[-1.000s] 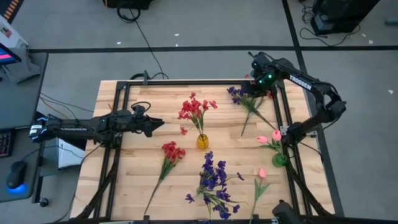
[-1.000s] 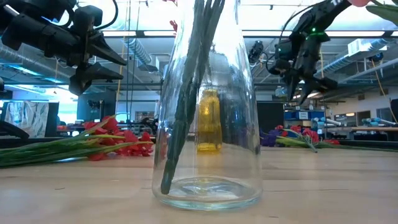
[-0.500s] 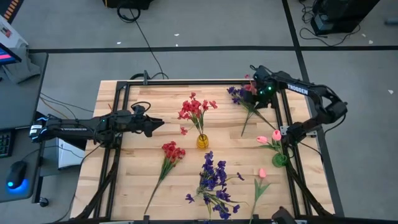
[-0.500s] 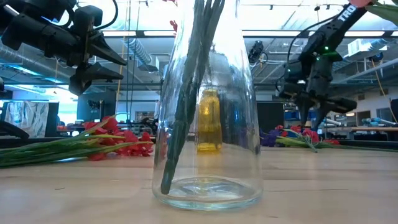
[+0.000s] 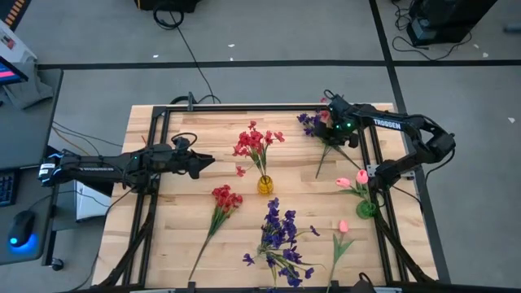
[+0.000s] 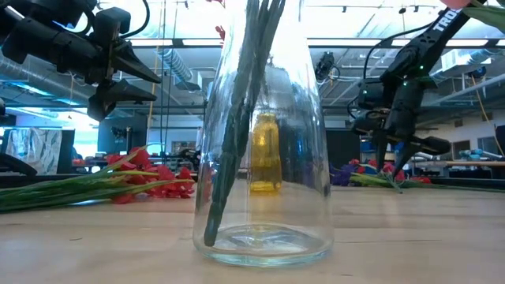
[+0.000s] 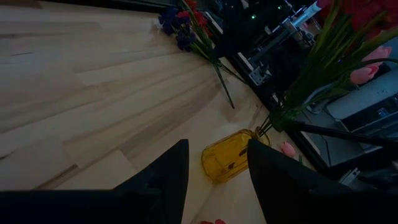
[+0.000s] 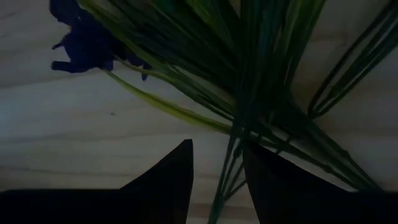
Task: Sort flowers into vase by color
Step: Put the top red flower into the yellow vase
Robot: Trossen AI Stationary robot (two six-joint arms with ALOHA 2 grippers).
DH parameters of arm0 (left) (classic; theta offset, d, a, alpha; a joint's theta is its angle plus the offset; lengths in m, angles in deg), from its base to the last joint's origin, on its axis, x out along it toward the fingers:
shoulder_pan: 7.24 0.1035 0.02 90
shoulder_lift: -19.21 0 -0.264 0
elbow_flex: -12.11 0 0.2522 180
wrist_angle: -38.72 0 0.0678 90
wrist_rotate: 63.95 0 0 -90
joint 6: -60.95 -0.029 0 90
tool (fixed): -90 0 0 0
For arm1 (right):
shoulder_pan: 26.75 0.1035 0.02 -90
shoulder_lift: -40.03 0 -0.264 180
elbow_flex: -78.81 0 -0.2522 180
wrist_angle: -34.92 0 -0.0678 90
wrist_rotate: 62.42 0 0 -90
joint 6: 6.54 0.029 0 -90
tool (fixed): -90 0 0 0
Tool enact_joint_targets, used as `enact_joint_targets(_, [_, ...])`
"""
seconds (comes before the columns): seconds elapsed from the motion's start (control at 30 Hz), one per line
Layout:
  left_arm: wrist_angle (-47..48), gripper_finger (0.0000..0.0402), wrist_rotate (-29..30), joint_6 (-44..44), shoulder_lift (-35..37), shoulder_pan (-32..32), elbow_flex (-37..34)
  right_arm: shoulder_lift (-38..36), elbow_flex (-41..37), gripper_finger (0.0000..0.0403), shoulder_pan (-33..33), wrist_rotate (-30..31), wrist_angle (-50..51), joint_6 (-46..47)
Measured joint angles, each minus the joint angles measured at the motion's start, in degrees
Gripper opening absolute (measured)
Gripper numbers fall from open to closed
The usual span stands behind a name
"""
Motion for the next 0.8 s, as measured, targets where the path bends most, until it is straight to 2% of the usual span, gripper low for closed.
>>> enact_joint_targets(0.27, [0.00, 0.0168, 0.22, -0.14, 0.00, 0.00, 0.00, 0.00, 0.02, 0.0120, 0.10, 0.46, 1.24, -0.64])
enact_joint_targets(0.8, [0.00, 0.0168, 0.47, -1.51, 0.00, -0.02, 0.00, 0.00, 0.02, 0.0119, 2.09, 2.95, 3.12, -0.08])
